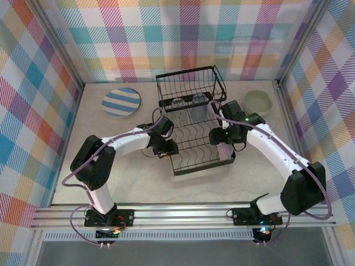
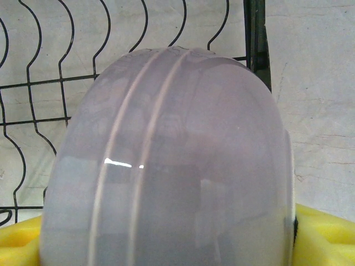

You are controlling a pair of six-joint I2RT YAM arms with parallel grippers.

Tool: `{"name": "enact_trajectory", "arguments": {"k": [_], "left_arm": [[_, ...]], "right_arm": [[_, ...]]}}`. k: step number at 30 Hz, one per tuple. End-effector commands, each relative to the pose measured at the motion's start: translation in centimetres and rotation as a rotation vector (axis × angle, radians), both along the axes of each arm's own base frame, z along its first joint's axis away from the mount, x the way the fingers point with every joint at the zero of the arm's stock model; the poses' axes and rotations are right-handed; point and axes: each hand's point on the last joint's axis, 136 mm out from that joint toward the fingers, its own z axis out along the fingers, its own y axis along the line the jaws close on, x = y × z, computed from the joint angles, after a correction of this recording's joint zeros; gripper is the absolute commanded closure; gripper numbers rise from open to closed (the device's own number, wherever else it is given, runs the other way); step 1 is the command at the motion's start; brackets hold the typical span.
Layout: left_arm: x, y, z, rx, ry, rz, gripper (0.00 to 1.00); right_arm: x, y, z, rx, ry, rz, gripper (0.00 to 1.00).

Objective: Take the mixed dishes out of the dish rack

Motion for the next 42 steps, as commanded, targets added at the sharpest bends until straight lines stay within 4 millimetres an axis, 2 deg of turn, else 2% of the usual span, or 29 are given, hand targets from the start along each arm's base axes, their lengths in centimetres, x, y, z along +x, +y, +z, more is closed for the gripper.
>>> {"name": "enact_trajectory", "arguments": {"k": [1, 12, 16, 23, 32, 42], "left_arm": [[-0.2, -0.4, 0.2, -0.014, 0.009, -0.007, 0.61], [-0.5, -0.2, -0.6, 0.0, 0.021, -0.007, 0.62], [-0.6, -0.2, -1.0, 0.006, 0.027, -0.008, 0.63], [-0.9, 0.1, -1.7, 0.027, 0.038, -0.015, 0.64], [-1.3, 0.1, -2.1, 0.045, 0.046, -0.026, 0.64], [-1.3, 0.1, -1.6, 0.041, 0.036, -0.028, 0.63]], "right_arm": [[1.9, 0.9, 5.8, 0.11, -0.218, -0.023, 1.0], [1.6, 0.8, 5.1, 0.146, -0.271, -0.035, 1.0], [1.6, 0.4, 4.2, 0.097, -0.27, -0.02, 1.0], [1.8, -0.4, 3.9, -0.004, -0.292, -0.01, 1.0], [2.2, -0.1, 3.0, -0.085, -0.305, -0.002, 1.0], [2.3, 0.6, 3.9, -0.044, -0.318, -0.012, 1.0]]}}
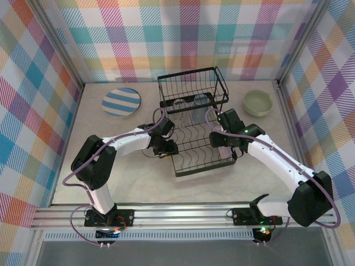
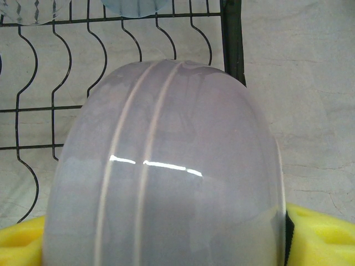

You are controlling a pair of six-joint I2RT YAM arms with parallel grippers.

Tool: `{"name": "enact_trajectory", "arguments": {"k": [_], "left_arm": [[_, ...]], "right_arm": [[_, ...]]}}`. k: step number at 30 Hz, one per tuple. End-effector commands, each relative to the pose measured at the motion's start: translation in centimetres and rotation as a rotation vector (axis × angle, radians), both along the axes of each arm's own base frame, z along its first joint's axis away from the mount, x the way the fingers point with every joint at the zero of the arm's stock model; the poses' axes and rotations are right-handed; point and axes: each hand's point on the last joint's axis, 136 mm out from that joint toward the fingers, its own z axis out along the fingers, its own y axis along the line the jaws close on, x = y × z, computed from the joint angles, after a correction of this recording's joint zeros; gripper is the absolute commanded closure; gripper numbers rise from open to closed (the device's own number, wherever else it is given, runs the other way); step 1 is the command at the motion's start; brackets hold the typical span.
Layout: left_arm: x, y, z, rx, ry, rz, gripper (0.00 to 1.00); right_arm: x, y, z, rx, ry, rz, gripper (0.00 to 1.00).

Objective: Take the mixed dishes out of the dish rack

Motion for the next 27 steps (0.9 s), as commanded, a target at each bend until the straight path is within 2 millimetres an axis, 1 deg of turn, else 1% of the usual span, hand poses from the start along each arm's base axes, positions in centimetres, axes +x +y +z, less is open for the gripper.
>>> {"name": "enact_trajectory", "arguments": {"k": [1, 8, 15, 18, 23, 25, 27], "left_arm": [[-1.3, 0.1, -1.2, 0.024, 0.043, -0.027, 0.63], [-1.2, 0.1, -0.7, 0.018, 0.035, -0.027, 0.59], [-1.1, 0.0, 0.2, 0.007, 0.018, -0.027, 0.55], [-1.0, 0.1, 0.9, 0.001, 0.001, -0.028, 0.48], [-1.0, 0.4, 2.1, -0.004, -0.038, -0.029, 0.31], [-1.0, 0.6, 2.5, -0.005, -0.05, -0.029, 0.28], [-1.1, 0.8, 2.7, -0.002, -0.056, -0.027, 0.27]], "right_arm": [[1.8, 0.9, 3.7, 0.066, -0.125, -0.018, 1.0], [1.3, 2.1, 4.6, 0.146, -0.111, 0.007, 1.0], [1.0, 2.6, 5.2, 0.187, -0.108, 0.021, 1.0], [0.8, 2.8, 5.3, 0.2, -0.104, 0.021, 1.0], [0.7, 3.1, 5.2, 0.22, -0.093, 0.028, 1.0], [0.6, 3.2, 5.0, 0.223, -0.087, 0.03, 1.0], [0.6, 3.1, 4.6, 0.218, -0.08, 0.029, 1.0]]}}
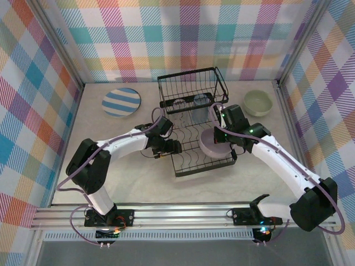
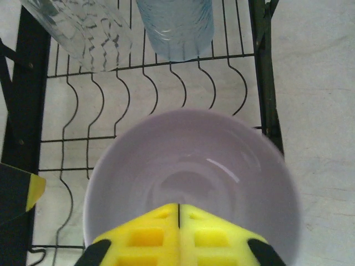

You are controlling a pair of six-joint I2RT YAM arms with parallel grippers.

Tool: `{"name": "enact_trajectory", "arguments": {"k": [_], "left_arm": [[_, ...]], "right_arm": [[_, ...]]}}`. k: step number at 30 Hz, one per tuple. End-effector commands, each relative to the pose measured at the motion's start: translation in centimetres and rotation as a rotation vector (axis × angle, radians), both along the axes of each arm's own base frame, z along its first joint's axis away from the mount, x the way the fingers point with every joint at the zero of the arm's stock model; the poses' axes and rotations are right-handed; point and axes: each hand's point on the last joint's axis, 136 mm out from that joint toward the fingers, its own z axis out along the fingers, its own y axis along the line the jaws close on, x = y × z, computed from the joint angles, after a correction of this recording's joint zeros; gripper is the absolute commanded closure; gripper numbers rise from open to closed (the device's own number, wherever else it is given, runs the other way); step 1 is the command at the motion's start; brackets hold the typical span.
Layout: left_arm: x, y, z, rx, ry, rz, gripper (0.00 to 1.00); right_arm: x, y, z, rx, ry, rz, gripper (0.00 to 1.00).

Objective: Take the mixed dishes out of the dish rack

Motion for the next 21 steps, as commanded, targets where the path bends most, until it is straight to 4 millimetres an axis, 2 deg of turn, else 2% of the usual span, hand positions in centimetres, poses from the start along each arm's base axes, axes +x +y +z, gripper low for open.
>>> {"name": "enact_trajectory", "arguments": {"k": [1, 8, 14, 16, 21], "left_arm": [[-0.8, 0.7, 0.8, 0.015, -0.012, -0.007, 0.27], [-1.0, 1.2, 1.9, 0.022, -0.036, -0.01, 0.26], [-1.0, 2.2, 5.2, 0.032, -0.11, -0.006, 0.21], [-1.0, 2.7, 6.5, 0.043, -0.139, -0.003, 0.19], [-1.1, 3.7, 9.5, 0.048, -0.202, 0.008, 0.16]], "right_arm": [[0.2, 0.6, 0.9, 0.034, -0.023, 0.01, 1.0], [0.0, 0.6, 0.0, 0.032, 0.008, 0.009, 1.0], [-0.2, 0.3, -0.7, 0.037, 0.056, -0.005, 1.0], [-0.4, 0.1, -1.1, 0.048, 0.089, -0.015, 0.97], [-1.0, -1.2, -2.0, 0.038, 0.172, -0.073, 0.77]]}}
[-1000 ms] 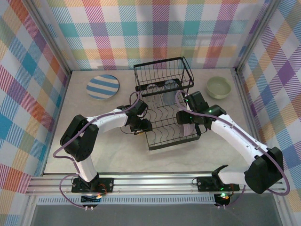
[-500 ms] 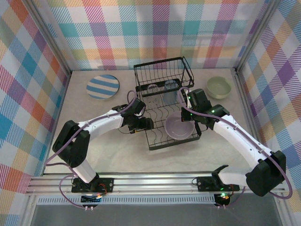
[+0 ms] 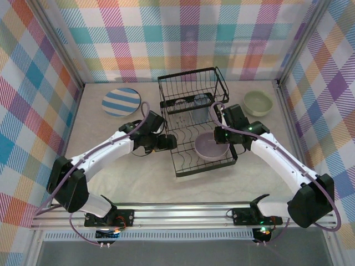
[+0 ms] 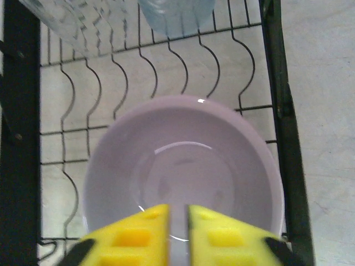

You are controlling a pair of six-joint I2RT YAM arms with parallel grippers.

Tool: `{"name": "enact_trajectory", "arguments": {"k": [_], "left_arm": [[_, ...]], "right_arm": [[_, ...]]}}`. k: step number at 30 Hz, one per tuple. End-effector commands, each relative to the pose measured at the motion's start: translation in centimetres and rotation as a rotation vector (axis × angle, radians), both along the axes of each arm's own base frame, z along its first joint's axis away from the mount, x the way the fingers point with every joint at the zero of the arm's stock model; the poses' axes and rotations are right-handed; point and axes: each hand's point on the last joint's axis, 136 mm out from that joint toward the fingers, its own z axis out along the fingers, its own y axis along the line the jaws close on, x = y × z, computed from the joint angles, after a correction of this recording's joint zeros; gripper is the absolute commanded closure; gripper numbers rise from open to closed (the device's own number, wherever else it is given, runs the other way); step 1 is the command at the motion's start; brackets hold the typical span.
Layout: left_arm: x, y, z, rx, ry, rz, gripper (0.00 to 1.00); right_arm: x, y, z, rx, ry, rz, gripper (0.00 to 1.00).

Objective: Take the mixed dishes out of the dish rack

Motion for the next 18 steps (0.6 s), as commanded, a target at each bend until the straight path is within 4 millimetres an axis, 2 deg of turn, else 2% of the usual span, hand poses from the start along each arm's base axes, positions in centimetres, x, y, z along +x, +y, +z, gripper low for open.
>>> {"name": "enact_trajectory", "arguments": {"k": [1, 3, 9, 12, 18], "left_arm": [[-0.5, 1.0, 2.4, 0.027, -0.047, -0.005, 0.16], [-0.6, 1.0, 3.2, 0.019, -0.064, -0.008, 0.15], [-1.3, -0.2, 4.6, 0.034, -0.085, -0.06, 0.17], [-1.6, -1.9, 5.0, 0.037, -0.091, -0.105, 0.18], [-1.2, -6.5, 4.9, 0.083, -0.093, -0.204, 0.22]], "right_arm": [[-0.8, -0.8, -0.2, 0.003, 0.08, -0.041, 0.73], [-1.1, -1.5, -0.5, -0.012, 0.125, -0.068, 0.64], [-2.1, -3.5, -1.6, -0.047, 0.221, -0.152, 0.49], [-2.4, -4.0, -1.9, -0.03, 0.238, -0.175, 0.46], [-2.7, -4.3, -2.1, 0.034, 0.249, -0.208, 0.39]]}}
